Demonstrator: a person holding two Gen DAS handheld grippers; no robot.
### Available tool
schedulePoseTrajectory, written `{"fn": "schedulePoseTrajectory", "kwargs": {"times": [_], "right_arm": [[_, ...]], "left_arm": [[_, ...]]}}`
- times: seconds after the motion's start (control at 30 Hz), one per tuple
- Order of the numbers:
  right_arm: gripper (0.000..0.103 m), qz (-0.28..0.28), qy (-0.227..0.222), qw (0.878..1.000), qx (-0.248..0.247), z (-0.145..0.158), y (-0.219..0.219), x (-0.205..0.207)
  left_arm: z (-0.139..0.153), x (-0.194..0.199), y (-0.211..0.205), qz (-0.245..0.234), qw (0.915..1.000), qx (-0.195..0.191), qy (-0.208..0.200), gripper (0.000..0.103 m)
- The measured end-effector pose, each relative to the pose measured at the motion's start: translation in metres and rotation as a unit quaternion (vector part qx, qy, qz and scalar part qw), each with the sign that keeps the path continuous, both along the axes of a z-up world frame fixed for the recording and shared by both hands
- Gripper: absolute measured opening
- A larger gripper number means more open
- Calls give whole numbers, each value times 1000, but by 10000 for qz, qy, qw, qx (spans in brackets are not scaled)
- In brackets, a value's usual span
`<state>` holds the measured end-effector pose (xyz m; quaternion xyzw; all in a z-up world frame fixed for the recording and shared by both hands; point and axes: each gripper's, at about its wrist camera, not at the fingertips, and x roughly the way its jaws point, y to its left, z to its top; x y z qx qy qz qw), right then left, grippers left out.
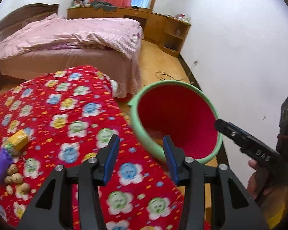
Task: Collect trash
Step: 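Open the left tool to drop the orange bag while the right tool drops the packet, then move the left tool to the purple plastic bag and grasp it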
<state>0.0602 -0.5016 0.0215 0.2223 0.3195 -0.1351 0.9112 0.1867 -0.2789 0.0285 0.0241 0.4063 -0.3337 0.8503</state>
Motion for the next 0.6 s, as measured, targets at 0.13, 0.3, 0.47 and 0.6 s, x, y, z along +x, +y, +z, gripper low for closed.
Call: {"fn": "schedulePoseTrajectory", "kwargs": {"times": [0.13, 0.3, 0.47, 0.6], "right_arm": [[67, 86, -62, 9999, -59, 9, 17, -2], [67, 229, -101, 9997, -46, 17, 39, -2], [67, 406, -132, 9991, -30, 23, 65, -1], [67, 585, -118, 9982, 6, 26, 86, 3]], "left_arm": [[7, 0, 30, 272, 9996, 39, -72, 47], [15, 3, 69, 639, 9977, 84, -200, 47], [19, 10, 112, 1033, 9941, 288, -192, 47], [17, 15, 143, 1265, 9912, 370, -95, 47]]}}
